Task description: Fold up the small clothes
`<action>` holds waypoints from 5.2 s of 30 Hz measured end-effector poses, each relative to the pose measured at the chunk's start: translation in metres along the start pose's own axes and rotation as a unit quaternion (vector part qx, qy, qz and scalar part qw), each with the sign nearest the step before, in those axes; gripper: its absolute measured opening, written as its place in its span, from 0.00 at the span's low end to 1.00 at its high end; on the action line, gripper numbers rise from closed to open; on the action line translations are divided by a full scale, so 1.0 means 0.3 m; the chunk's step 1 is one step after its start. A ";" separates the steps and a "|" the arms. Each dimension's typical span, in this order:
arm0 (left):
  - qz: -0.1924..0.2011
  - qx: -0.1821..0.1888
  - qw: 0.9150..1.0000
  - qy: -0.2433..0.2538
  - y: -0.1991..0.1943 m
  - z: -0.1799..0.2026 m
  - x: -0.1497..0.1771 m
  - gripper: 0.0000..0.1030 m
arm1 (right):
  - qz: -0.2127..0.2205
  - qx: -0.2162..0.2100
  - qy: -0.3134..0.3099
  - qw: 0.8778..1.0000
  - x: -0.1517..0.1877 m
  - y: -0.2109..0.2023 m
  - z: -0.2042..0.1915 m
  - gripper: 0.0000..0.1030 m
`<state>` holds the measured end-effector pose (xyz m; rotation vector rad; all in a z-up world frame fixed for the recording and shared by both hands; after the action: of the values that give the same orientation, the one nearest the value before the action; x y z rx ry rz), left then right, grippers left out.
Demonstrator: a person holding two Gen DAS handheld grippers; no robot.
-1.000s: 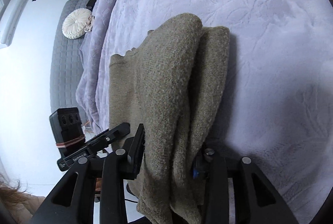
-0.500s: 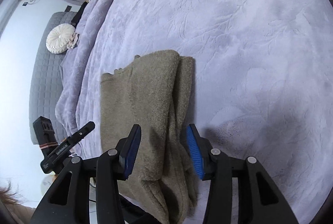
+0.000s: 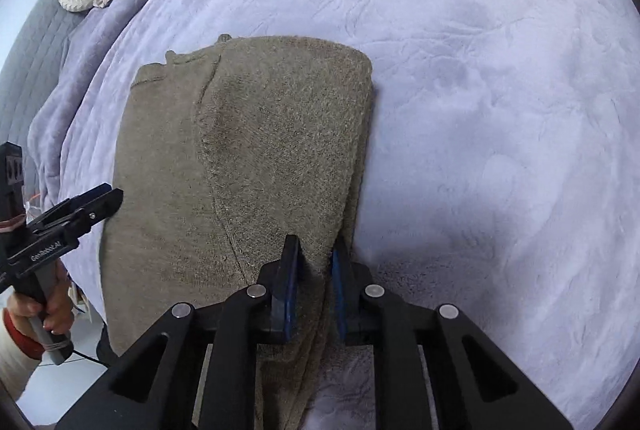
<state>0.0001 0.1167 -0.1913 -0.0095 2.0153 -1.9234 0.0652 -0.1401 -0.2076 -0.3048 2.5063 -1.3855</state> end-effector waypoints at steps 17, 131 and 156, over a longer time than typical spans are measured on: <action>-0.021 -0.016 1.000 -0.006 -0.013 -0.009 0.008 0.71 | 0.029 0.006 0.053 0.998 0.076 -0.174 -0.095 0.18; -0.011 -0.065 0.998 -0.008 -0.397 -0.055 0.142 1.00 | 0.005 0.147 0.053 0.988 0.077 -0.227 -0.298 0.99; -0.020 -0.081 0.996 0.013 -0.416 -0.008 0.154 1.00 | 0.020 0.140 0.072 0.987 0.123 -0.248 -0.291 0.99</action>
<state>-0.0731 0.0982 -0.0818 -0.0644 2.1989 -1.7866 0.0063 -0.1209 -0.1044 -0.0994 2.3670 -1.7730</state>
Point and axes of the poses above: each gripper's, at about its wrist camera, not at the fingertips, and y roughly the way its jaws point, z to its right, x to its underside, the point moved 6 cm from there along y, roughly the way its jaws point, and after that the axes turned 12 degrees about -x, right-handed, at the moved point
